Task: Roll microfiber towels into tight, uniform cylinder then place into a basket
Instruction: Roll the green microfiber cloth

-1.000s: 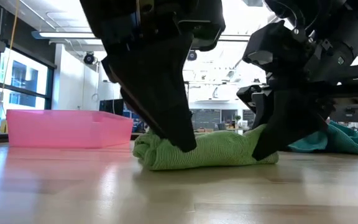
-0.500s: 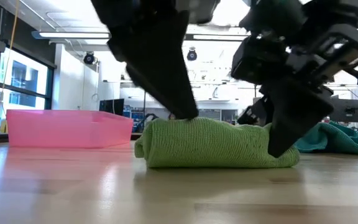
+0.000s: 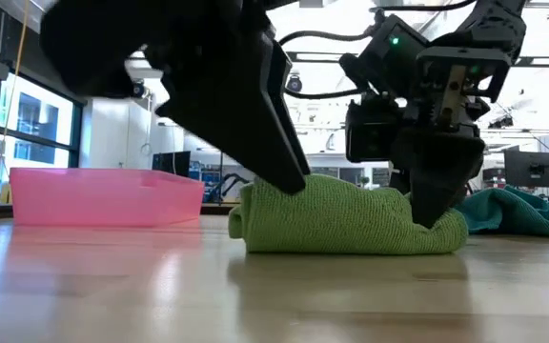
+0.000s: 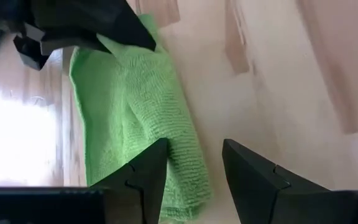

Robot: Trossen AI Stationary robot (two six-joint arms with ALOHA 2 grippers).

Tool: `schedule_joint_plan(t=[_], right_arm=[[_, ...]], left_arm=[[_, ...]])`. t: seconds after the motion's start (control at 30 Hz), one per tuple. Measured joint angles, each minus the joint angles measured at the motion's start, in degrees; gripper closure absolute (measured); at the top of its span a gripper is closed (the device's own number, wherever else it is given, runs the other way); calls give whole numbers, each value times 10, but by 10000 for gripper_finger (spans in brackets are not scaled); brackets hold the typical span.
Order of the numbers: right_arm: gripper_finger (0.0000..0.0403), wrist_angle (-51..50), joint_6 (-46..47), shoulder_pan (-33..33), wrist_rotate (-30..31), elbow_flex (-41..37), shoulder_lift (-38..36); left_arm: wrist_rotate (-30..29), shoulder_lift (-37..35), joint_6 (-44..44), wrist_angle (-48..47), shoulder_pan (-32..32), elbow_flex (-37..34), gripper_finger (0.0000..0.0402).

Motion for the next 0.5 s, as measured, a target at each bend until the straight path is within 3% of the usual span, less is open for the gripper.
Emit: schedule_joint_plan(t=[0.33, 0.5], right_arm=[[385, 0, 1, 4, -8, 0, 0], [374, 0, -45, 12, -3, 0, -1]], left_arm=[[-21, 11, -43, -14, 26, -3, 254], [32, 16, -102, -23, 51, -3, 254]])
